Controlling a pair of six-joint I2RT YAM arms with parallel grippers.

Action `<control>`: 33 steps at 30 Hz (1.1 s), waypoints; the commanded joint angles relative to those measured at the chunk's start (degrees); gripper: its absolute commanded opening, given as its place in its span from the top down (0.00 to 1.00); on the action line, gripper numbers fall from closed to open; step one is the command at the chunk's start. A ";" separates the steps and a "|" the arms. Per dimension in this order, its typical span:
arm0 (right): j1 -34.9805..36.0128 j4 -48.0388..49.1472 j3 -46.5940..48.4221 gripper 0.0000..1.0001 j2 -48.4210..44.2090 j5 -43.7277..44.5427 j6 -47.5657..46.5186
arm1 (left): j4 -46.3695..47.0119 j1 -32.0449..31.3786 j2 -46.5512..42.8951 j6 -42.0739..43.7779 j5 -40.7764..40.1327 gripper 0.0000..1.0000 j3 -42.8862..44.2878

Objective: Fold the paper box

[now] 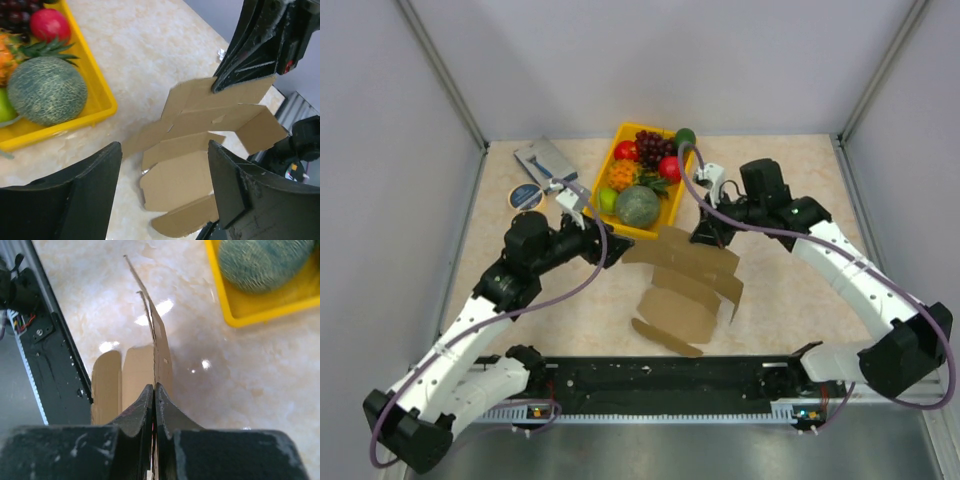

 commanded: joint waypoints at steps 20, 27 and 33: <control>-12.17 13.26 -16.88 1.00 -7.00 5.41 21.03 | 16.26 -11.74 17.13 -6.87 -10.54 0.47 -11.79; -12.09 13.17 -18.64 1.00 -7.79 8.48 19.27 | 12.23 -15.17 29.17 -1.41 -10.63 0.39 -4.15; -12.26 13.35 -19.78 1.00 -7.97 9.10 17.86 | 14.50 -15.26 34.98 -2.47 -10.54 0.33 -3.88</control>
